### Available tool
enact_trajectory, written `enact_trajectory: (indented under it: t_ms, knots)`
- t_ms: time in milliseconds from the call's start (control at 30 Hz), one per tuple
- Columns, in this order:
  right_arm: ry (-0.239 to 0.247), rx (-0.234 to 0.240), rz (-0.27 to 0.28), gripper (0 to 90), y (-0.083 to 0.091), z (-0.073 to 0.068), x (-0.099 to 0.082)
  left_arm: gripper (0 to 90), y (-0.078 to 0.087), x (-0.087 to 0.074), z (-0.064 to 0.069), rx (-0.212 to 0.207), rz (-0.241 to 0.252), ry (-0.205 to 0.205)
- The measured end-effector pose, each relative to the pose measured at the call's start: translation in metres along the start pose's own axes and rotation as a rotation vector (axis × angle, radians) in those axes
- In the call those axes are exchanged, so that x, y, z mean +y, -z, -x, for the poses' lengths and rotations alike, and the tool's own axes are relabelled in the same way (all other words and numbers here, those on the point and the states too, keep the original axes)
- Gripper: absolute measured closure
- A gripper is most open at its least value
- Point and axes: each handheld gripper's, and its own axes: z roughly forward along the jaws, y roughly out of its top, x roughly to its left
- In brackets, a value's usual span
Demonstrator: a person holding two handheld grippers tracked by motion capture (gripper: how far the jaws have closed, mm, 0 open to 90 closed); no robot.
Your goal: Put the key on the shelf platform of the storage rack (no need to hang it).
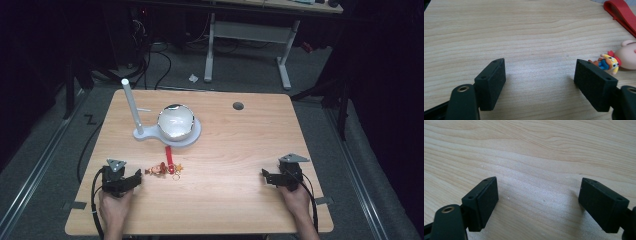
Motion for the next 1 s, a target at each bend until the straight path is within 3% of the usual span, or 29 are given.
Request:
enact_trajectory:
  t_ms: [67, 100, 200, 300, 367, 400, 633, 800, 833, 1000]
  knots:
    - [0.000, 0.000, 0.000, 16.1, 0.000, 0.000, 0.000, 24.9, 0.000, 0.000, -0.001, -0.009, -0.005, -0.020]
    - [0.000, 0.000, 0.000, 16.1, 0.000, 0.000, 0.000, 24.9, 0.001, 0.000, 0.000, -0.001, -0.008, 0.006]
    - [0.000, 0.000, 0.000, 16.1, 0.000, 0.000, 0.000, 24.7, 0.001, 0.000, 0.001, 0.005, -0.014, 0.014]
    - [0.000, 0.000, 0.000, 16.1, 0.000, 0.000, 0.000, 24.8, 0.004, 0.000, -0.001, -0.018, -0.037, -0.020]
    - [0.000, 0.000, 0.000, 16.1, 0.000, 0.000, 0.000, 24.7, 0.008, 0.000, 0.000, -0.020, -0.048, 0.006]
    - [0.000, 0.000, 0.000, 16.1, 0.000, 0.000, 0.000, 24.3, 0.008, 0.001, -0.001, -0.035, -0.055, -0.010]
    - [0.000, 0.000, 0.000, 16.1, 0.000, 0.000, 0.000, 20.5, 0.020, 0.004, 0.003, -0.059, -0.099, 0.030]
    - [0.000, 0.000, 0.000, 16.1, 0.000, 0.000, 0.000, 19.1, 0.030, 0.001, 0.008, -0.096, -0.112, 0.019]
    - [0.000, 0.000, 0.000, 16.1, 0.000, 0.000, 0.000, 18.7, 0.032, 0.000, 0.007, -0.107, -0.118, 0.001]
    - [0.000, 0.000, 0.000, 16.1, 0.000, 0.000, 0.000, 16.2, 0.042, -0.005, 0.013, -0.127, -0.144, 0.005]
